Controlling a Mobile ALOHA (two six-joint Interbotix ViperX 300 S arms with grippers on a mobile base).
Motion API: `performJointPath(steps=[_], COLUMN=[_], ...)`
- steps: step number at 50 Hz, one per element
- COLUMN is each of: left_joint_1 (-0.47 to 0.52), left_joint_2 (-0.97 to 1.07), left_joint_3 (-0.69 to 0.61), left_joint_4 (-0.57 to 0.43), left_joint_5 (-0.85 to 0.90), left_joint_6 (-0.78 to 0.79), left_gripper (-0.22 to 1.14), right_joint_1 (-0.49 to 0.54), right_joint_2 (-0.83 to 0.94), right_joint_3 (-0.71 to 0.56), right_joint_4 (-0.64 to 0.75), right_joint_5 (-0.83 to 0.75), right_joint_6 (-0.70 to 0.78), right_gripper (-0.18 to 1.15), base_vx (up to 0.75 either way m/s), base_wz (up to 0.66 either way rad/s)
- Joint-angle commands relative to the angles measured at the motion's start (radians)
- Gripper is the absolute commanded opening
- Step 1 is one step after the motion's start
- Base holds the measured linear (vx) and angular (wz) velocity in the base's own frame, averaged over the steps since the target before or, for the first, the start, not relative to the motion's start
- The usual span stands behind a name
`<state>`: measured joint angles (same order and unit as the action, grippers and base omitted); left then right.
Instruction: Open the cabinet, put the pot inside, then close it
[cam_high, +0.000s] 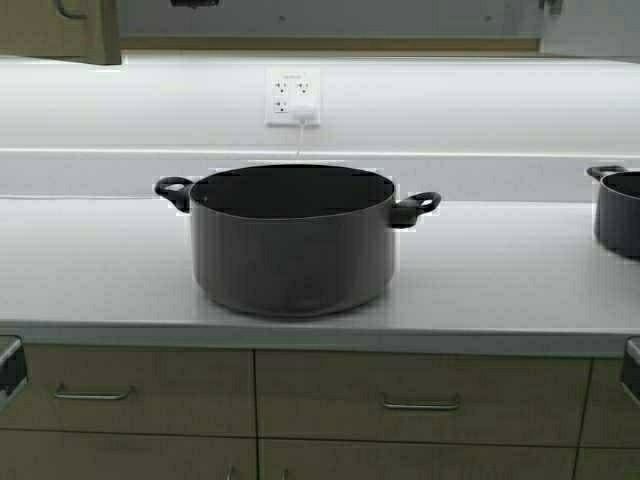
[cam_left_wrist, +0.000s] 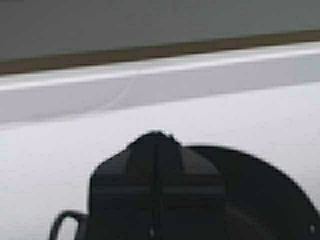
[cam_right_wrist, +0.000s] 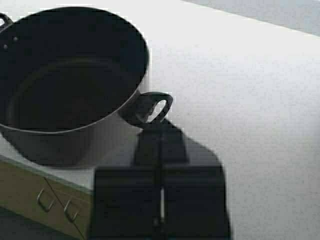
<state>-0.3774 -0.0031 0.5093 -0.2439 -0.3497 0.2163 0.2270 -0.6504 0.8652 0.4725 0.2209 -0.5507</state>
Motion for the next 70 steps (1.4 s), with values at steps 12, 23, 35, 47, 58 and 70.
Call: performJointPath(steps=[12,23,35,47,58,70], left_joint_1=[0.005,0.054,0.071,-0.023,-0.049,-0.049], left_joint_2=[-0.230,-0.377,-0.529,-0.560,-0.518,-0.304], left_joint_3=[0.207,0.344,0.413,0.474,0.661,0.764], left_joint_4=[0.017,0.015,0.012,0.017,0.017,0.083], left_joint_5=[-0.043,-0.043,0.087,0.037,-0.273,-0.534], left_joint_6=[0.009,0.012,-0.014,-0.135,-0.333,-0.649], left_gripper=[0.02,0.02,0.03,0.52,1.04,1.02], right_joint_1=[0.009,0.032,0.075,0.221,0.341,0.465], right_joint_2=[0.015,0.037,0.064,0.179,0.319,0.479], right_joint_3=[-0.020,-0.028,-0.044,-0.051,0.057,0.196], right_joint_4=[0.000,0.000,0.005,0.058,0.094,0.046], right_joint_5=[0.000,-0.009,-0.038,-0.164,-0.459,-0.856], right_joint_6=[0.018,0.018,0.021,0.094,0.268,0.604], right_gripper=[0.06,0.06,0.06,0.39,1.04,1.03], base_vx=[0.00,0.00,0.00,0.00,0.00,0.00], base_wz=[0.00,0.00,0.00,0.00,0.00,0.01])
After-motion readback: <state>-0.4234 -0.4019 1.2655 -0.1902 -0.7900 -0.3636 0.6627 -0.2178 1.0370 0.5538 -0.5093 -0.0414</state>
